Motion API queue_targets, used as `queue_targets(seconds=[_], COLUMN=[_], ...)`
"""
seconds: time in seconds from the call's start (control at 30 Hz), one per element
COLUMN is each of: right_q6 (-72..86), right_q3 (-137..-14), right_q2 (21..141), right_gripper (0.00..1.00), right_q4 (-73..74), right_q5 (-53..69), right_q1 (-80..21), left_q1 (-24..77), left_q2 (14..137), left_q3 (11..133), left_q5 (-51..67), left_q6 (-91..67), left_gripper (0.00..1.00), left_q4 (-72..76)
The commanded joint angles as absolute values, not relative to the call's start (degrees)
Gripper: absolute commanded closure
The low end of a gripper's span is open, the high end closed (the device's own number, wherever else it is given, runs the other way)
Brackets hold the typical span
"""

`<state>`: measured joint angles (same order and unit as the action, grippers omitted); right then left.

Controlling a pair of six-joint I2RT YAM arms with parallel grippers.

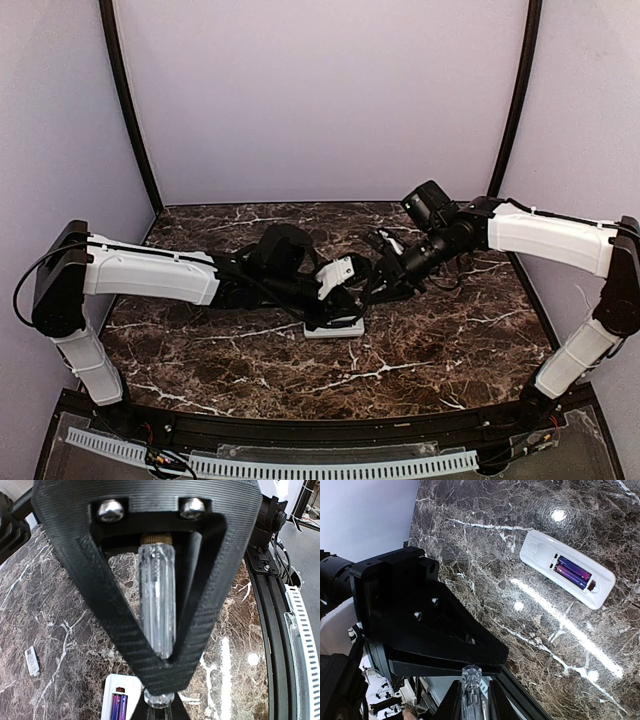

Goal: Unload the batteries from the remote control

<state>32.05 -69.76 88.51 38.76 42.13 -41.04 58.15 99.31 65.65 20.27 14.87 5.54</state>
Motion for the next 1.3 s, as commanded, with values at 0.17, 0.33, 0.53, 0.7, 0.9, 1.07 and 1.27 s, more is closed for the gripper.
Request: queue_targets(seconds=[0.17,0.33,0.53,0.7,0.9,1.07,1.27], right_q6=[32.63,32.59,32.02,30.8,29.22,28.19,27.95], right_q3=[-71.55,-71.04,-70.48,-70.64,-71.98,-73.41,-72.2], right_q2=[89.11,88.96,88.18,87.72,87.79,87.58,87.88], right_gripper=[0.93,1.0,1.0,1.0,1.0,1.0,1.0], right_q4=[37.01,37.01,37.48,39.55,42.73,44.24,44.45], right_q5=[40.87,41.31,40.21,37.84,33.82,29.88,22.4], right_q1=[-41.74,-42.0,-42.25,-42.26,-42.25,-42.25,-41.95], left_q1=[58.44,58.42,58.43,58.46,58.36,58.38,58.4], left_q2=[98.87,98.78,97.98,95.46,91.35,88.1,83.61], left_q3=[66.97,66.97,66.57,63.67,58.91,55.04,50.95], left_q5=[20.18,20.03,18.86,17.14,13.87,9.33,1.54], left_q6=[14.47,14.44,14.15,13.85,14.53,13.8,12.2], left_gripper=[1.0,1.0,0.79,0.35,0.02,0.01,0.01], left_q4=[5.34,5.4,5.47,6.88,7.94,9.0,11.79])
